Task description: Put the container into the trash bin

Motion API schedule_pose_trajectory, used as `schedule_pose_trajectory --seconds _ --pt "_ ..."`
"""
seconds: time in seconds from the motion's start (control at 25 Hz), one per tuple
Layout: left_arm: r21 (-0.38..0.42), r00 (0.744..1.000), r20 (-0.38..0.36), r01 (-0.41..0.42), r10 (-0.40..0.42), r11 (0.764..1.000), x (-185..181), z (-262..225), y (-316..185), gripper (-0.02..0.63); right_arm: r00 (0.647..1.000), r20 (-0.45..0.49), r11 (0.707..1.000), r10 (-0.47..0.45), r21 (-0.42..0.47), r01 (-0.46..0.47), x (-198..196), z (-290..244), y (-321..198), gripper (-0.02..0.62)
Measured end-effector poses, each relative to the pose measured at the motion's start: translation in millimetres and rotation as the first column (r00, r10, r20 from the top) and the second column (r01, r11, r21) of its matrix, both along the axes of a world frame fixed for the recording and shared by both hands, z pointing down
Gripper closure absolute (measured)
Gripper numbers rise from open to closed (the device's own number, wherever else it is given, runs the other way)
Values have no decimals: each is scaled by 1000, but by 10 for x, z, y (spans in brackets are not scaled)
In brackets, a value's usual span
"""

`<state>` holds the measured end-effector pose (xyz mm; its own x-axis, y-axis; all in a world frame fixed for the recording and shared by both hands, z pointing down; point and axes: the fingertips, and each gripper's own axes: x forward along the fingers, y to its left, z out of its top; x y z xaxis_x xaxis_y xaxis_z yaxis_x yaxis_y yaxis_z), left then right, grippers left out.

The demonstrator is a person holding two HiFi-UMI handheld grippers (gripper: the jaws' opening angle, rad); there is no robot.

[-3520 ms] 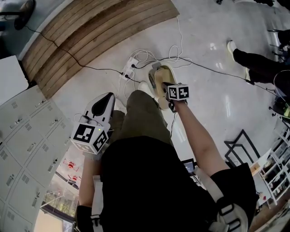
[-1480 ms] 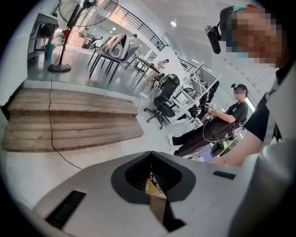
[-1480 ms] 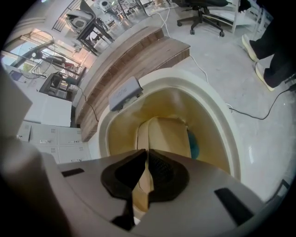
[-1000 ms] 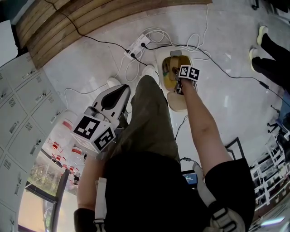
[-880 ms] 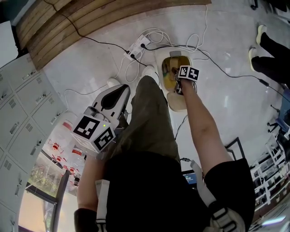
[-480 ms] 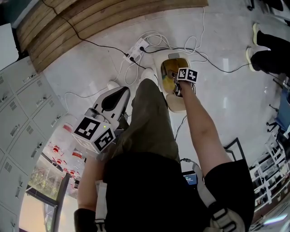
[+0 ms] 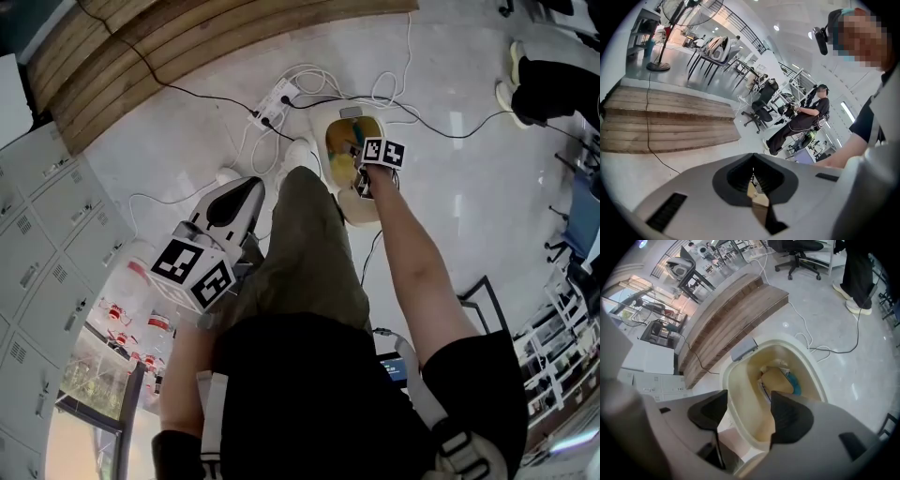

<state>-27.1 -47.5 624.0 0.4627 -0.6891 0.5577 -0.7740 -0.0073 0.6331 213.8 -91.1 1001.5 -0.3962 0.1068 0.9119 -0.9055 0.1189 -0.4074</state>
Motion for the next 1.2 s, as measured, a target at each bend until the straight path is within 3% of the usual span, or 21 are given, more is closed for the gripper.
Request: schedule_pose_trajectory --seconds 0.16,0.24,0.36,0.4,0.76,1.0,1.2 --pt "12 1000 -6 -7 7 1000 -7 -83 33 598 1000 13 1000 -1 21 1 -45 -213 -40 317" --pt "18 1000 -10 -13 13 1000 -6 -130 52 598 1000 14 999 -9 43 8 -61 -337 -57 390" --pt "27 1000 -11 -23 23 999 -17 -186 85 598 1000 -8 996 -29 88 30 -70 -511 -65 555" --pt "31 1000 -13 -25 25 999 -22 -203 89 598 999 -10 994 -36 101 37 -88 -571 -65 565" --pt "94 999 -9 -41 42 995 -16 -485 158 598 991 110 985 -74 164 55 -421 -1299 144 580" --pt "144 998 -28 -46 50 989 3 -723 268 598 980 186 977 -64 211 24 -546 -1909 276 580" --pt "204 996 -45 -68 79 977 -35 -945 292 598 964 262 954 -52 297 -30 -668 -2529 211 580"
